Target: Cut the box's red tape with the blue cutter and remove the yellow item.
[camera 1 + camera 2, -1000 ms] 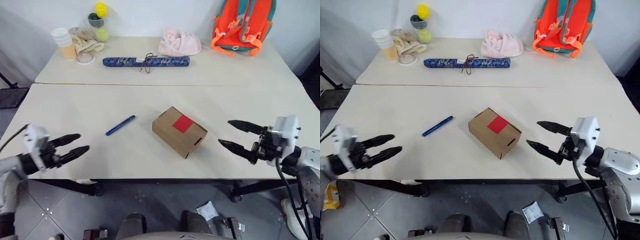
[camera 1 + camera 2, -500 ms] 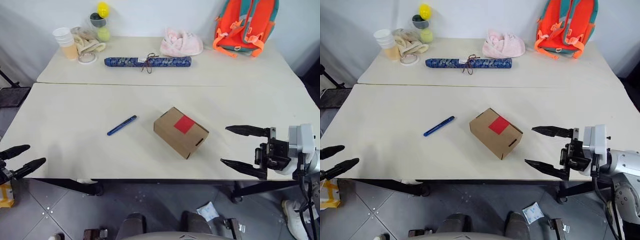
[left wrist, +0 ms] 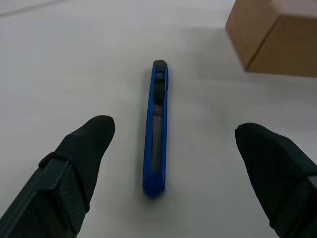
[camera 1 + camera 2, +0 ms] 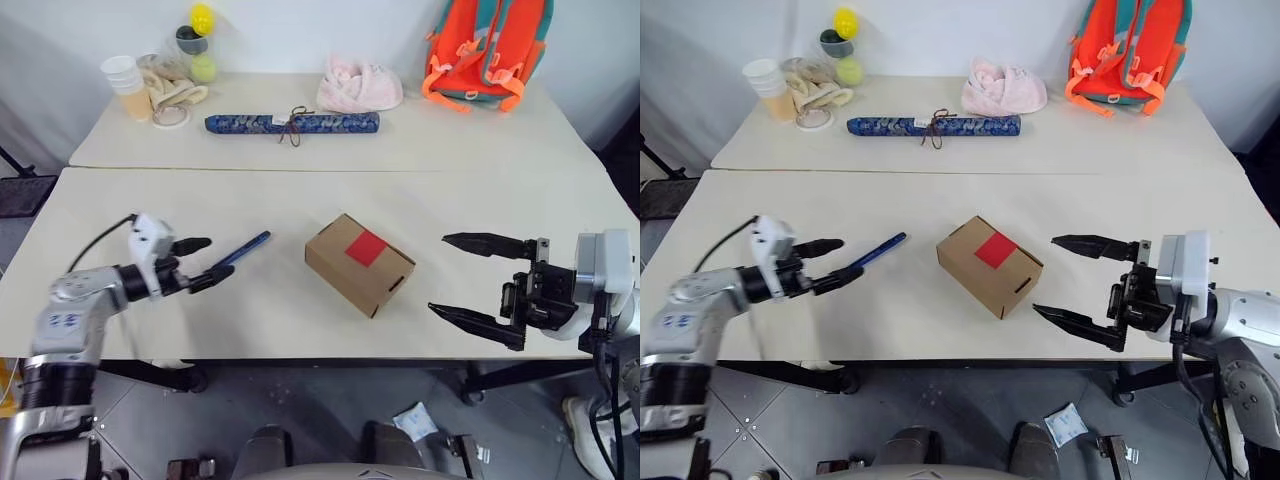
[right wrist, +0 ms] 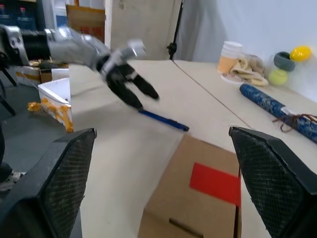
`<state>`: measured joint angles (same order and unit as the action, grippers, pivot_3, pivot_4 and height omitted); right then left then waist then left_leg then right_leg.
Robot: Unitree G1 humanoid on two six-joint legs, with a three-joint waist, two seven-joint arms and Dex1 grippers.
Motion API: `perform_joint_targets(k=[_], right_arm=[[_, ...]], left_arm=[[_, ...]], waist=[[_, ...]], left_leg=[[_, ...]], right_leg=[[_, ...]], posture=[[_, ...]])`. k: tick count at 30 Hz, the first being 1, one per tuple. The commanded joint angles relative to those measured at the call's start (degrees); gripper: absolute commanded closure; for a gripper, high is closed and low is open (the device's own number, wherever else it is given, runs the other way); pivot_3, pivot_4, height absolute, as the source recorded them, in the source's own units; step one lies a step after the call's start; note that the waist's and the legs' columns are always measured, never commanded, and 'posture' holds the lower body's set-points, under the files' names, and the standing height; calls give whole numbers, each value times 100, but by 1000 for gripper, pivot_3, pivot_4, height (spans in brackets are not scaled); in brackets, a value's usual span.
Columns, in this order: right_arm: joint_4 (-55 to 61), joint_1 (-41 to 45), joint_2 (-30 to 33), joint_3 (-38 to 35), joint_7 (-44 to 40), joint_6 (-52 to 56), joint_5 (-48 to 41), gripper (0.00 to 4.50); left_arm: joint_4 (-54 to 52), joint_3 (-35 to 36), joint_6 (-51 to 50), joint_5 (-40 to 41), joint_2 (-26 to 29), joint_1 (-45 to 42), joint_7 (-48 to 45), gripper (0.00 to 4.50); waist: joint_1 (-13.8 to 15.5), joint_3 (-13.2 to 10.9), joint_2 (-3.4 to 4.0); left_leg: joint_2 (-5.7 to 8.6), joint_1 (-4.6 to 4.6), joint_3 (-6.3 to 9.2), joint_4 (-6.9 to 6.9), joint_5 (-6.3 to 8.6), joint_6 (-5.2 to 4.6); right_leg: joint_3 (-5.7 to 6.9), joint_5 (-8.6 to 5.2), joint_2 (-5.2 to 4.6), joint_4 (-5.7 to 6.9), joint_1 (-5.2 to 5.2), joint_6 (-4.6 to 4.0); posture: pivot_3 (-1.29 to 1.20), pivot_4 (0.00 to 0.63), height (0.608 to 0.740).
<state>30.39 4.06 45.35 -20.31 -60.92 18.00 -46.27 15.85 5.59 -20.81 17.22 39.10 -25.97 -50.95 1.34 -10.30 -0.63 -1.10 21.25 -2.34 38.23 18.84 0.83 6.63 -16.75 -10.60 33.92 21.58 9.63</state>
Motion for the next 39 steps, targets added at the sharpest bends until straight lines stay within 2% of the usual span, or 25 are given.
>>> perform_joint_targets(k=[1, 4, 7, 14, 19, 24, 26, 29, 31, 33, 37, 39], right_arm=[[224, -15, -29, -96, 138, 4, -124, 0], [355, -114, -70, -110, 276, 13, -152, 0], [513, -307, -122, -166, 410, 9, -166, 0], [496, -469, -131, -238, 513, -86, -127, 0], [440, -414, -103, -214, 513, -76, -144, 0], [491, -369, -5, -228, 479, 45, -269, 0], [614, -403, 103, -252, 476, 210, -444, 0], [812, -539, 266, -229, 516, 421, -512, 0], [947, -598, 451, -55, 660, 577, -200, 0], [1044, -649, 647, 70, 809, 860, -88, 0], [1157, -1031, 971, 217, 764, 1175, 158, 0], [1099, -1206, 1028, 307, 764, 1231, 355, 395]], left_arm=[[347, -265, 379, -510, 66, -241, 140, 7], [713, -326, 202, -667, -6, -483, 373, 7], [870, -404, -97, -744, 34, -542, 414, 590], [574, -520, -304, -675, 87, -299, 141, 2711], [363, -408, -146, -491, 19, -196, -103, 4034], [389, 14, 770, -117, 290, -273, -914, 4036], [50, 117, 887, 304, 602, -137, -1888, 4036], [-530, -158, 930, 426, 1119, 150, -2860, 4036], [-974, -612, 1037, 150, 1305, 297, -3136, 4036], [-1265, -924, 1095, -74, 1250, 295, -3073, 4036], [-1812, -1533, 796, -340, 599, 103, -2558, 4036], [-2029, -2021, 598, -601, 167, -60, -2317, 4036]], waist=[[-4, 0, 0], [9, 0, 0], [10, 1, -1], [-2, 7, 8], [6, 7, 9], [10, 4, 4], [5, 0, -2], [-18, 0, -3], [-3, 1, 5], [39, 0, 12], [114, -3, 6], [147, -3, 6]], left_leg=[[0, 0, -1, 0, 0, 0], [0, -1, -2, 1, 0, 0], [0, -1, -2, 7, 0, -1], [-1, -10, -5, 3, 0, 0], [-1, -8, -5, 5, 0, -1], [-1, -4, -5, 5, 0, -1], [-1, -2, -5, 5, 0, -1], [-4, 0, -6, 2, 1, -1], [-5, -2, -6, -3, 2, -1], [-3, -2, -13, 1, 4, -5], [-3, 8, -10, 23, 7, -11], [-3, 13, -10, 36, 12, -16]], right_leg=[[0, 0, 0, -1, 0, 0], [0, 0, 0, 0, 0, 0], [-1, 0, -1, 2, -3, 0], [-5, 0, -1, 5, -4, 0], [-6, 0, -1, 4, -4, 0], [-5, 0, -1, 1, -4, 0], [-4, 0, 0, -1, -2, 0], [-3, 0, 0, -4, 1, 0], [-3, 0, 0, -5, 1, -1], [-6, 0, -1, -7, 0, -1], [-6, 0, -1, -5, -1, -1], [-7, 0, -1, -3, -1, -1]], posture=[[0, 150, 740], [0, 150, 740], [0, 150, 740], [0, 150, 740], [0, 150, 740], [0, 150, 740], [0, 150, 740], [0, 150, 740], [0, 150, 740], [0, 150, 740], [0, 150, 740], [0, 150, 740]])
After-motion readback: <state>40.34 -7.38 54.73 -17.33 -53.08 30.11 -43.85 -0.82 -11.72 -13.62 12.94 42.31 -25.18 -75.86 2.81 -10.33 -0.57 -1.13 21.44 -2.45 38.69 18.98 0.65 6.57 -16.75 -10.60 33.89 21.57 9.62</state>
